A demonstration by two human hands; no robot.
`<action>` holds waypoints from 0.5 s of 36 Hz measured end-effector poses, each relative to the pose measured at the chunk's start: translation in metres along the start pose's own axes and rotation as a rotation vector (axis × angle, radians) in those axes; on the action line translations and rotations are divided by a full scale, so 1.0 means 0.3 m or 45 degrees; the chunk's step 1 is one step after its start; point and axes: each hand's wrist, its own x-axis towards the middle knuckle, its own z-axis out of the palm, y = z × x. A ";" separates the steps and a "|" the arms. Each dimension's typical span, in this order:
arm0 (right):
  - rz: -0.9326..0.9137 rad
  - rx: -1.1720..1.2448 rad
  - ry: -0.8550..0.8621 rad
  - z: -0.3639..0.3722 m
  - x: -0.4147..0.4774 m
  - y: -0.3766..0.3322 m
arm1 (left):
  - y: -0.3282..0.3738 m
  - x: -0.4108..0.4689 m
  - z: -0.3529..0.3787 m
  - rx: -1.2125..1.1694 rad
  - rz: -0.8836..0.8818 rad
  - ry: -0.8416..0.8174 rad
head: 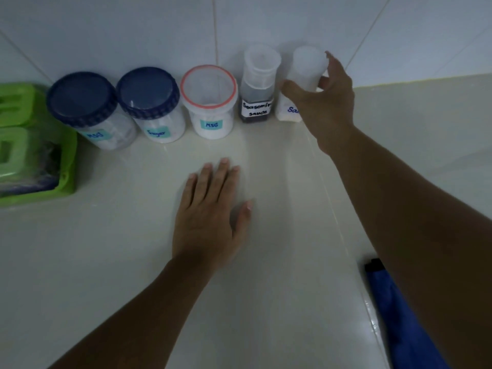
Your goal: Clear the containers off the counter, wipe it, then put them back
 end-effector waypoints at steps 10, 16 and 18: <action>-0.020 -0.066 0.140 0.036 0.007 -0.018 | -0.006 0.003 0.002 -0.035 -0.001 0.009; 0.029 -0.005 0.097 0.033 -0.010 -0.008 | -0.006 0.008 0.004 -0.072 -0.011 -0.005; 0.117 0.026 0.059 0.032 -0.033 0.003 | -0.003 0.007 0.000 -0.074 -0.003 0.008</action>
